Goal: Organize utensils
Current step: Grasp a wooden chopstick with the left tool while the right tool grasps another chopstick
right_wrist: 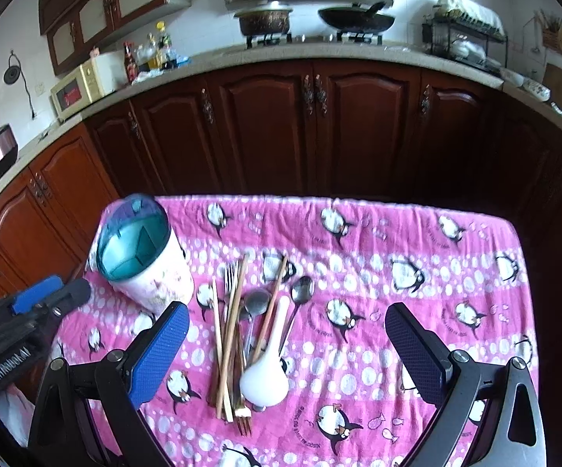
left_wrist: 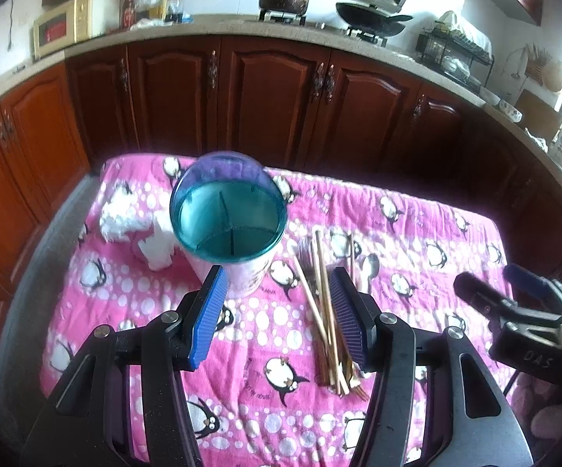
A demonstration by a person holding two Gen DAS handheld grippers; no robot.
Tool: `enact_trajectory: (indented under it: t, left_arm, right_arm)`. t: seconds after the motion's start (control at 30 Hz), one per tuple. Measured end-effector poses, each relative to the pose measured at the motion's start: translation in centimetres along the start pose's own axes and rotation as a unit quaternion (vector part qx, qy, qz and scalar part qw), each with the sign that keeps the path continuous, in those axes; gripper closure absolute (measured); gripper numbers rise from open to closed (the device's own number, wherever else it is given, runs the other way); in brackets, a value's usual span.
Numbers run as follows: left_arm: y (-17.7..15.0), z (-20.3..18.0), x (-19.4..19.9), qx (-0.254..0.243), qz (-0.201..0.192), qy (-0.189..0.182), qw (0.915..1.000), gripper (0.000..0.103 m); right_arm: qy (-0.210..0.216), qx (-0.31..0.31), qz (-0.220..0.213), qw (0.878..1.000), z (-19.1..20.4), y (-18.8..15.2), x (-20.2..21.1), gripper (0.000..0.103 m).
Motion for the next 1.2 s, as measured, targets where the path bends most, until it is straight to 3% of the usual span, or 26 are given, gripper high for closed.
enact_trajectory:
  t: [0.03, 0.1, 0.23, 0.27, 0.37, 0.5, 0.57, 0.8, 0.97, 1.2]
  left_arm:
    - [-0.3, 0.1, -0.4, 0.001, 0.008, -0.001, 1.0, 0.048]
    - [-1.1, 0.1, -1.2, 0.0, 0.022, 0.001, 0.9998, 0.048]
    - [-2.6, -1.2, -2.6, -0.013, 0.041, -0.012, 0.999, 0.048]
    - [-2.9, -1.5, -2.9, -0.018, 0.043, -0.014, 0.9988, 0.049]
    - [-3.6, -2.5, -4.3, -0.028, 0.054, -0.017, 0.998, 0.056]
    - [-4.5, -4.2, -6.3, -0.038, 0.079, -0.036, 0.9955, 0.069]
    - [-4.5, -4.8, -6.8, -0.04, 0.083, -0.045, 0.9948, 0.07]
    - [-3.9, -7.6, -9.5, -0.046, 0.101, -0.05, 0.9926, 0.07]
    - [-2.6, -9.7, -12.5, -0.061, 0.114, -0.023, 0.9913, 0.07]
    - [-0.3, -11.5, -15.8, -0.086, 0.117, 0.017, 0.9892, 0.07]
  right_arm:
    - [0.006, 0.005, 0.007, 1.0, -0.1, -0.5, -0.6, 0.004]
    - [0.013, 0.014, 0.025, 0.999, -0.4, -1.5, -2.2, 0.018]
    - [0.041, -0.007, 0.058, 0.997, -1.9, -3.4, -6.2, 0.034]
    - [0.053, -0.015, 0.065, 0.996, -2.3, -3.6, -7.1, 0.043]
    - [0.075, -0.037, 0.082, 0.993, -3.5, -3.7, -9.7, 0.057]
    - [0.092, -0.035, 0.089, 0.991, -4.0, -2.7, -12.3, 0.059]
    - [0.102, -0.036, 0.09, 0.99, -4.3, -2.1, -13.1, 0.063]
    - [0.092, -0.062, 0.104, 0.988, -7.2, -1.0, -15.6, 0.064]
    - [0.093, -0.087, 0.106, 0.986, -8.8, -1.2, -17.4, 0.066]
    - [0.141, -0.11, 0.086, 0.98, -10.3, -0.5, -19.6, 0.082]
Point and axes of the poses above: each gripper's, at about its wrist camera, not at the fingertips, and x roughly against the way its jaws point, z to its left, y to its top, the point moved 6 cm from there along -x, roughly the way its jaws point, and after that the axes turned 13 degrees about y, right-handed, at the moved point
